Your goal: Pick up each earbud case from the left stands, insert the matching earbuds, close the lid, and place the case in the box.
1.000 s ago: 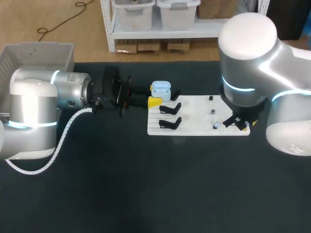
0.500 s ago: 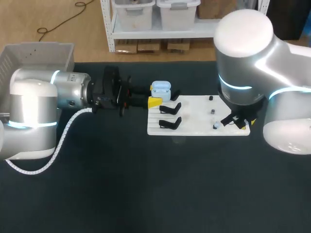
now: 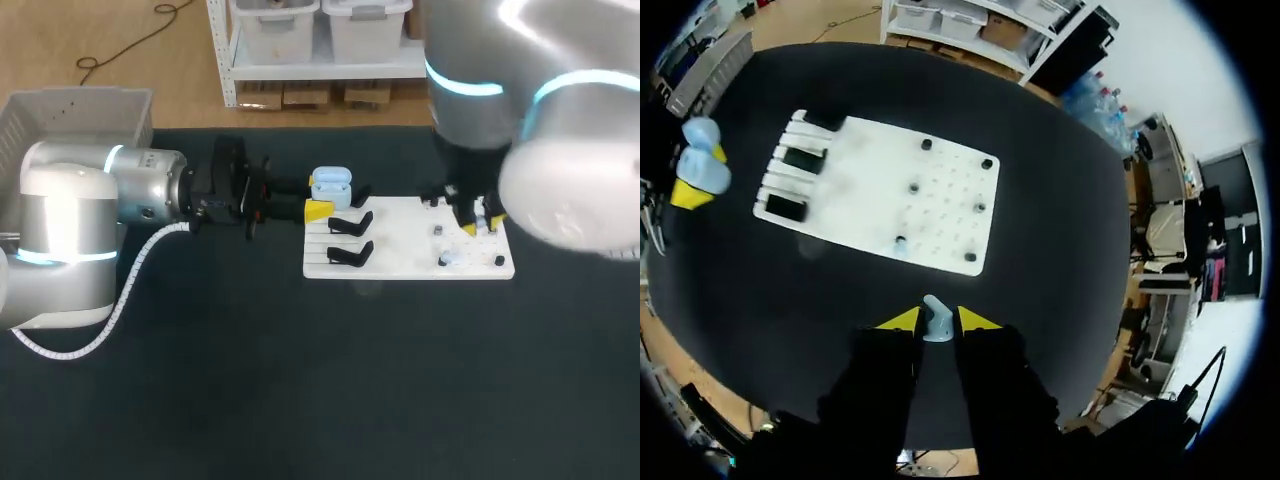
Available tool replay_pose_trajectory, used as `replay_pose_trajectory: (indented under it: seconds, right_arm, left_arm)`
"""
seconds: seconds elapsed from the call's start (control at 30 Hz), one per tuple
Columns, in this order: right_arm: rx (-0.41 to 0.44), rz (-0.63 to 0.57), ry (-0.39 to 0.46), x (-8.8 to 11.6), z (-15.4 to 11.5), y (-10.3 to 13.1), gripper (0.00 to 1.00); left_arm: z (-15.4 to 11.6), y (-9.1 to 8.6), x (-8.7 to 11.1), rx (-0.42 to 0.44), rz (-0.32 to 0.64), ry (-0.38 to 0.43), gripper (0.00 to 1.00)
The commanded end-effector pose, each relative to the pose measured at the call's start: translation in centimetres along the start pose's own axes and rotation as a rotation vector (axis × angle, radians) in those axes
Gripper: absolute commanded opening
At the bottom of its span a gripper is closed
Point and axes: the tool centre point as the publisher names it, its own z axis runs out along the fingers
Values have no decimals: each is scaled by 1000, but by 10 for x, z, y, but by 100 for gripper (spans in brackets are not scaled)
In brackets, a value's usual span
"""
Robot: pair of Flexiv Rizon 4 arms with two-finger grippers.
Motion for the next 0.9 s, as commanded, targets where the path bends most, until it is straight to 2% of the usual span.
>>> replay_pose_trajectory:
  seconds: [0.03,0.13,0.43,0.53,0.9]
  right_arm:
    - [14,16,91,-16,-36,19,0]
    - [0,45,132,-22,-44,32,0]
    - [6,-19,254,-33,-55,67,0]
    - [2,-28,227,-34,-54,69,0]
    - [2,-28,227,-34,-54,69,0]
  left_arm:
    - [0,1,0,1,0,1,0]
    - [0,1,0,1,0,1,0]
    - [0,1,0,1,0,1,0]
    - [0,1,0,1,0,1,0]
    - [3,-1,1,9,3,4,0]
